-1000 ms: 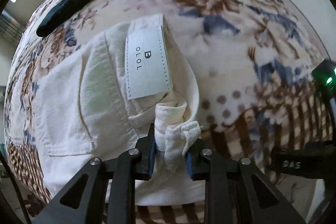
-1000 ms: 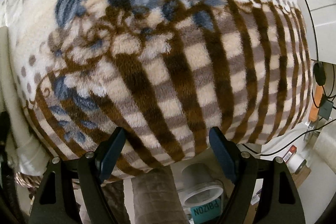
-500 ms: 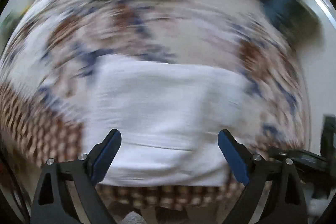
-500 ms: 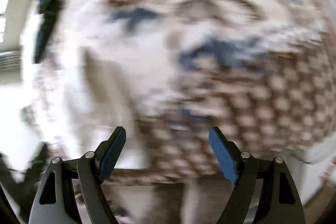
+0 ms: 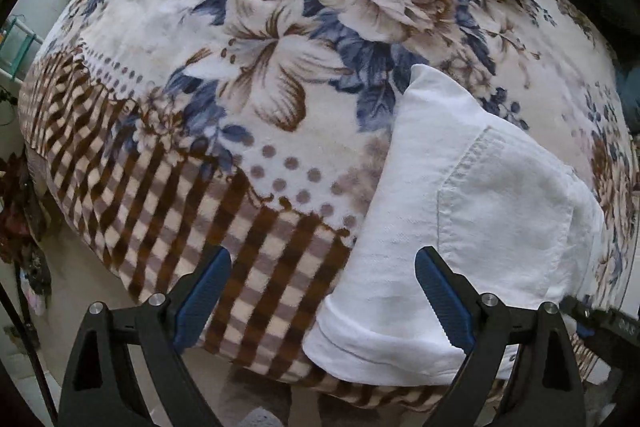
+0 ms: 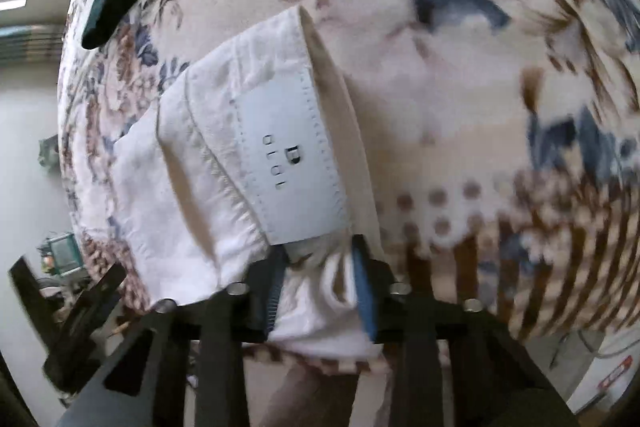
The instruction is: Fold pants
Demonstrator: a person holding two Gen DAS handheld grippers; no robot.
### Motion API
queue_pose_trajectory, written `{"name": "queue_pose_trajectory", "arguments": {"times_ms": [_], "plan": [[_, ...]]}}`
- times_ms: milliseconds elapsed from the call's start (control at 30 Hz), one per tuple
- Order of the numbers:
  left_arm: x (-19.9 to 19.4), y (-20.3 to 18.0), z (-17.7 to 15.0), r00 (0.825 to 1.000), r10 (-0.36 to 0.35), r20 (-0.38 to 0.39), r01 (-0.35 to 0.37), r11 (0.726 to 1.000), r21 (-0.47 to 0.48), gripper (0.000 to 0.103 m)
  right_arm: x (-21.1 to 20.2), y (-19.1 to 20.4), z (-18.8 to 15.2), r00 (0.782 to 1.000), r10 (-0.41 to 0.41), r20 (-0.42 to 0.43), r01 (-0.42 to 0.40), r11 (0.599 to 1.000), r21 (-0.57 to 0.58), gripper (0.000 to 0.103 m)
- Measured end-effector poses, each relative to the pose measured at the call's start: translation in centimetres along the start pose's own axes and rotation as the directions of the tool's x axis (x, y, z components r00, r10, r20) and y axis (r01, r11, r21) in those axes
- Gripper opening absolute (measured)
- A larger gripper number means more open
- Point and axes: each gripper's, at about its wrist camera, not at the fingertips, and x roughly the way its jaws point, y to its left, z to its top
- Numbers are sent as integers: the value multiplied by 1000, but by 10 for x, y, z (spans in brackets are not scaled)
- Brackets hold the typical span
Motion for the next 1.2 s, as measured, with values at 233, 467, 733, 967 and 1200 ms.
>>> {"name": "queue_pose_trajectory", "arguments": {"times_ms": [233, 467, 733, 967, 1200], "plan": [[-4, -3, 1, 998, -55, -13, 56, 998, 21, 94, -61, 1, -39, 995, -20, 95, 16, 999, 48, 23], [5, -10, 16, 996, -86, -30, 88, 994, 61, 94, -31, -25, -28, 993, 107, -51, -102, 990, 94, 58], [14, -20, 26, 996, -86, -33, 88, 993, 76, 94, 22, -56, -32, 968, 211, -134, -171, 950, 262, 37], [10, -21, 49, 988, -153, 7, 152, 986, 65, 94, -50, -43, -77, 993, 48, 105, -72, 970, 232, 14], [32, -43, 87, 964, -267, -17, 268, 961, 73, 94, 1, -72, -79, 987, 148, -69, -115, 930, 350, 37]]}}
